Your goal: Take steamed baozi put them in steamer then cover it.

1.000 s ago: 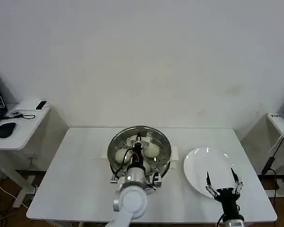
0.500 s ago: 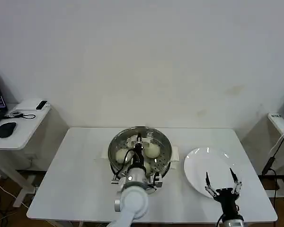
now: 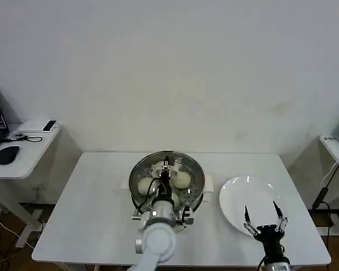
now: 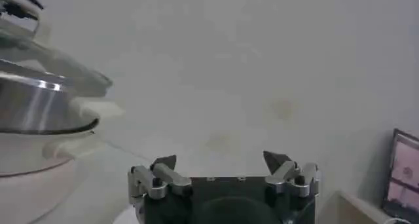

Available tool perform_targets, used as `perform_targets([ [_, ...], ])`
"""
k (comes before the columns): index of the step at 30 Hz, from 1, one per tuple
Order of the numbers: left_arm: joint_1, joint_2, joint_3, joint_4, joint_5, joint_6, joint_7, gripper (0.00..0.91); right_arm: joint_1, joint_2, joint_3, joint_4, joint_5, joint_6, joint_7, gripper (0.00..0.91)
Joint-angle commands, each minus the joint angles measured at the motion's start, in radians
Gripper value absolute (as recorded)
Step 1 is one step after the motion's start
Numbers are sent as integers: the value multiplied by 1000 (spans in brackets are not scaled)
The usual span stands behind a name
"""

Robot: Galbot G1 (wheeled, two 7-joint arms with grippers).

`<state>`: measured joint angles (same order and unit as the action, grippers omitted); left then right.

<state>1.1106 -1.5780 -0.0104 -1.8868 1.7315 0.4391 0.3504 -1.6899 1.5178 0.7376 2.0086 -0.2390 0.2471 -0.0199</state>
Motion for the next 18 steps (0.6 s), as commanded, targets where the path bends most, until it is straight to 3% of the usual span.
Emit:
perform_targets([
  [1,41,14,8,-71,-21,1,-3,907,-3,1,0,-4,-1,4,1,907],
  [18,213,126,-7,-293,-113,-36,-57,907,-11,0,-12,-6,0,4,2,907],
])
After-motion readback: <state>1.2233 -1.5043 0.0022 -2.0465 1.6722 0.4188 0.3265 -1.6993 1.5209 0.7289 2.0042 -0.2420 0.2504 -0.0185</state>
